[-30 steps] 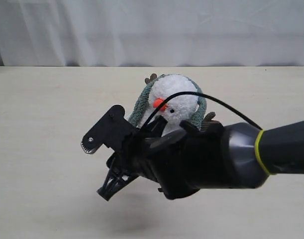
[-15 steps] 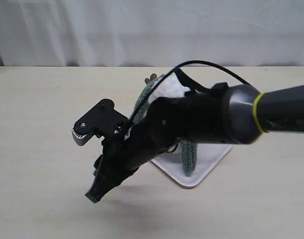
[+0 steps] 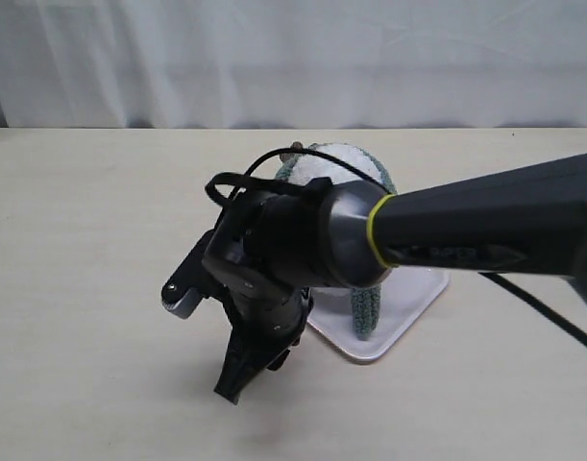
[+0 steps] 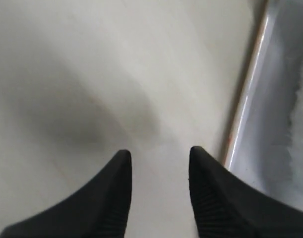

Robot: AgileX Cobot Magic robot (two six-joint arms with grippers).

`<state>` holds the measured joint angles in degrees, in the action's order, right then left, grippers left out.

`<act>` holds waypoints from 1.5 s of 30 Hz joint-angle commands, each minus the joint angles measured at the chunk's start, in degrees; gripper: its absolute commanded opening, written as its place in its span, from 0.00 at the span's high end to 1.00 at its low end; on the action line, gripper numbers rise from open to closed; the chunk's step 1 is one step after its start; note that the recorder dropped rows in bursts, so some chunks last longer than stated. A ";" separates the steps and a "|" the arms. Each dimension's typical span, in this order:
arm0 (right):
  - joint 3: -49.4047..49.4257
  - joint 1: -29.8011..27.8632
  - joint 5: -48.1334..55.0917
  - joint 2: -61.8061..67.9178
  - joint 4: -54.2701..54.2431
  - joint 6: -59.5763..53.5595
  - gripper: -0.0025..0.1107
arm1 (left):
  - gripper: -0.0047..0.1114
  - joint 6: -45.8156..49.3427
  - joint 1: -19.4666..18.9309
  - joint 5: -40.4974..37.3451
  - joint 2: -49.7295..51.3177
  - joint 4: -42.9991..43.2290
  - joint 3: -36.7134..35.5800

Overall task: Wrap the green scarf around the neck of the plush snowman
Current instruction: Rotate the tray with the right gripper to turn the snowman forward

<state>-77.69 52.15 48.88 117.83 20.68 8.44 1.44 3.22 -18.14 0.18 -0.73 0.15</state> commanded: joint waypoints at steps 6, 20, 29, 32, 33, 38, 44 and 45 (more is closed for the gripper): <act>-0.24 -0.29 -0.51 2.72 15.18 11.92 0.65 | 0.96 -0.24 -0.20 0.46 -0.18 0.10 -0.15; 4.34 -4.19 -4.73 4.21 14.94 11.32 0.65 | 0.96 -0.24 -0.20 0.46 -0.18 0.10 -0.15; 10.13 -4.19 -8.07 4.21 17.49 4.05 0.82 | 0.96 -0.24 -0.20 0.46 -0.18 0.10 -0.15; 11.43 -4.19 -6.93 4.21 19.30 3.93 0.91 | 0.96 -0.24 -0.20 0.46 -0.18 0.10 -0.15; 11.95 -4.19 -6.83 4.21 19.58 3.36 0.94 | 0.96 -0.24 -0.20 0.46 -0.18 0.10 -0.15; 14.88 -4.19 -6.94 3.98 19.91 -2.44 0.94 | 0.96 -0.24 -0.20 0.46 -0.18 0.10 -0.15; 21.03 -4.19 -5.49 0.30 31.51 -2.44 0.94 | 0.96 -0.24 -0.20 0.46 -0.18 0.10 -0.15; 22.07 -4.19 -5.49 -0.58 33.38 -2.31 0.94 | 0.96 -0.24 -0.20 0.46 -0.18 0.10 -0.15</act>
<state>-58.32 48.24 44.23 116.90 54.76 6.94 1.44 3.22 -18.14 0.18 -0.73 0.15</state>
